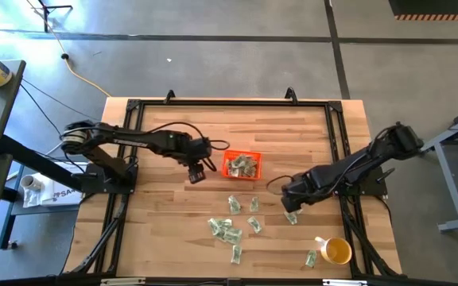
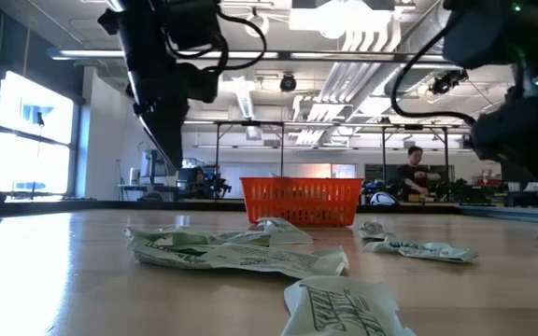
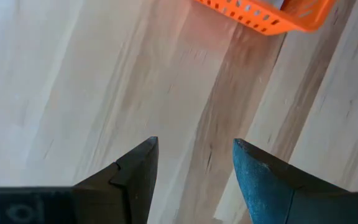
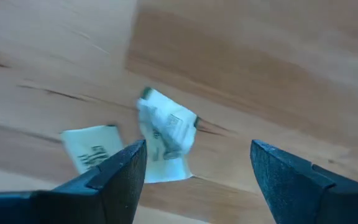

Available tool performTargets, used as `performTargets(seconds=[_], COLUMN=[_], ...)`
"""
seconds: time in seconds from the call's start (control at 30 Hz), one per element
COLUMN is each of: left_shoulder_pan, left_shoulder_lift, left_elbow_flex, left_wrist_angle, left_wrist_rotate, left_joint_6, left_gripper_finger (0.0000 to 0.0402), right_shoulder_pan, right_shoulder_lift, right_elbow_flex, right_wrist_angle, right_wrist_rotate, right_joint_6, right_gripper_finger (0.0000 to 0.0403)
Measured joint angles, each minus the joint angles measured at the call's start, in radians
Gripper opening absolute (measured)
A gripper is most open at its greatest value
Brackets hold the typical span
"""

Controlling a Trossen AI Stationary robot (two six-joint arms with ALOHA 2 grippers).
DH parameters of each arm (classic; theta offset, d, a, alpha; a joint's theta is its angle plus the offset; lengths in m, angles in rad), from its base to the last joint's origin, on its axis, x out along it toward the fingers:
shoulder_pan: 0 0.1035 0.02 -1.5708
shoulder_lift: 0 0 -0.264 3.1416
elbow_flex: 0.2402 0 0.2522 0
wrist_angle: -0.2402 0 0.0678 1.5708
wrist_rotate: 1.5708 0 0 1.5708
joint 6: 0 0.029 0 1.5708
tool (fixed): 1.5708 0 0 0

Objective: Pick and place Stevia / Truvia into bins
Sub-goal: Put the stevia packet into the orange bin

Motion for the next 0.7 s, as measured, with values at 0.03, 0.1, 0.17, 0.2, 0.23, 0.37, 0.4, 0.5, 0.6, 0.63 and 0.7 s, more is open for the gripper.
performTargets(seconds=[0.03,0.1,0.17,0.2,0.23,0.37,0.4,0.5,0.6,0.63,0.7], left_shoulder_pan=[0.000,0.000,0.000,0.000,0.000,0.000,0.000,0.000,0.000,0.000,0.000], left_shoulder_lift=[-0.015,-0.048,-0.067,-0.074,-0.080,-0.091,-0.093,-0.093,-0.093,-0.093,-0.093], left_elbow_flex=[-0.018,-0.049,-0.064,-0.071,-0.074,-0.074,-0.074,-0.074,-0.074,-0.074,-0.074], left_wrist_angle=[0.015,0.016,0.031,0.024,0.016,0.024,0.026,0.027,0.028,0.028,0.025], left_wrist_rotate=[0.000,0.000,0.000,0.000,-0.001,-0.001,-0.003,-0.021,-0.031,-0.031,-0.030], left_joint_6=[0.000,0.000,-0.001,-0.002,-0.003,-0.003,-0.002,0.005,0.007,0.007,0.007], left_gripper_finger=[0.0241,0.0241,0.0241,0.0241,0.0241,0.0241,0.0241,0.0241,0.0241,0.0241,0.0241], right_shoulder_pan=[0.007,0.011,0.009,0.008,0.007,-0.005,-0.007,-0.023,-0.042,-0.047,-0.061], right_shoulder_lift=[0.018,0.056,0.087,0.103,0.115,0.140,0.140,0.139,0.128,0.122,0.113], right_elbow_flex=[0.000,0.001,0.005,0.012,0.022,0.044,0.044,0.044,0.044,0.049,0.076], right_wrist_angle=[0.009,0.048,0.069,0.071,0.071,0.074,0.078,0.082,0.097,0.095,0.091], right_wrist_rotate=[-0.005,-0.023,-0.038,-0.038,-0.035,-0.032,-0.028,-0.012,-0.001,0.020,0.109], right_joint_6=[0.018,0.035,0.042,0.047,0.049,0.044,0.043,0.045,0.044,0.044,0.032], right_gripper_finger=[0.0276,0.0271,0.0256,0.0246,0.0234,0.0166,0.0146,0.0078,0.0018,0.0012,0.0019])
